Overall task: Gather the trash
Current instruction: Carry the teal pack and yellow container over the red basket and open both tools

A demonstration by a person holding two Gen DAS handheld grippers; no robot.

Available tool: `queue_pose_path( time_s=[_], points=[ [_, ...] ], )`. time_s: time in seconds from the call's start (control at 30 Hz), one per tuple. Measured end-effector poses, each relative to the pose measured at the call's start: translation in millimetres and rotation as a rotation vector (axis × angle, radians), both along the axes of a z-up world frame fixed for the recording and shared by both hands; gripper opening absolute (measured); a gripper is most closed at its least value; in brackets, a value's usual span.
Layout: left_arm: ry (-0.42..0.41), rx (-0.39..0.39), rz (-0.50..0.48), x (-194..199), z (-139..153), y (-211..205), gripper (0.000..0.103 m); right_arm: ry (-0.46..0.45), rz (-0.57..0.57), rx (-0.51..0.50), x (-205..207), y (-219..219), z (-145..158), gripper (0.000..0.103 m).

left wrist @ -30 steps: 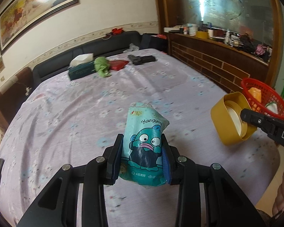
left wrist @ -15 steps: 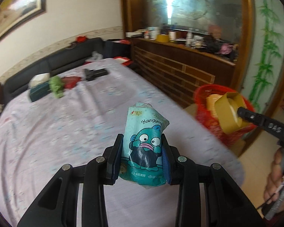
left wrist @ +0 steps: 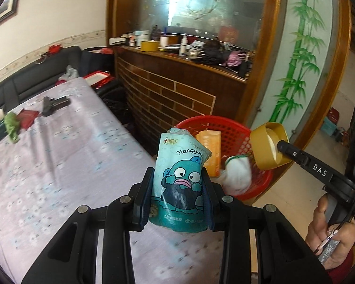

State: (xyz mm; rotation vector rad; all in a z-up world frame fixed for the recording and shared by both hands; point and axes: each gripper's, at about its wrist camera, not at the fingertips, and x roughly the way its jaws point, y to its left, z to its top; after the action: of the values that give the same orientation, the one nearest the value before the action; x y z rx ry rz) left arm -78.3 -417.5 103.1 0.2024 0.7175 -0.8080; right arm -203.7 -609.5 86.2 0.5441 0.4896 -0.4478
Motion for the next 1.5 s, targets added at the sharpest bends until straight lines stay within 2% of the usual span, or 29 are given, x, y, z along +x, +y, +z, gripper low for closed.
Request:
queue_pose_path(
  time_s=[0.4, 0.73, 0.83, 0.9, 0.93, 0.97, 1.03, 1.1, 1.33, 1.4, 1.47, 1.5],
  points=[
    [0.01, -0.013, -0.052, 5, -1, -57, 0.036, 0.016, -0.053, -0.031, 2, -30, 5, 0.007],
    [0.032, 0.022, -0.049, 15, -31, -84, 0.038, 0.056, -0.058, -0.049, 29, -41, -2, 0.007],
    [0.05, 0.025, -0.051, 21, -40, -87, 0.042, 0.074, -0.059, -0.044, 40, -47, -9, 0.01],
    [0.042, 0.027, -0.059, 20, -44, -88, 0.048, 0.095, -0.053, -0.048, 48, -51, -15, 0.016],
    [0.031, 0.035, -0.061, 19, -46, -88, 0.049, 0.097, -0.047, -0.049, 49, -51, -16, 0.027],
    [0.029, 0.037, -0.064, 19, -47, -87, 0.05, 0.094, -0.049, -0.05, 48, -50, -17, 0.032],
    [0.032, 0.034, -0.067, 18, -48, -86, 0.055, 0.086, -0.055, -0.052, 44, -48, -16, 0.032],
    [0.03, 0.029, -0.06, 18, -49, -84, 0.071, 0.079, -0.061, -0.05, 39, -46, -14, 0.033],
    [-0.012, 0.031, -0.049, 12, -45, -72, 0.078, 0.058, -0.108, -0.04, 13, -38, -7, 0.053],
    [-0.036, 0.03, -0.039, 7, -43, -67, 0.082, 0.058, -0.115, -0.045, 5, -33, -4, 0.058],
    [-0.06, 0.033, -0.032, 3, -41, -61, 0.088, 0.064, -0.125, -0.051, 0, -28, -2, 0.076],
    [-0.07, 0.036, -0.027, 2, -40, -58, 0.088, 0.065, -0.131, -0.054, -3, -26, -1, 0.079]
  ],
)
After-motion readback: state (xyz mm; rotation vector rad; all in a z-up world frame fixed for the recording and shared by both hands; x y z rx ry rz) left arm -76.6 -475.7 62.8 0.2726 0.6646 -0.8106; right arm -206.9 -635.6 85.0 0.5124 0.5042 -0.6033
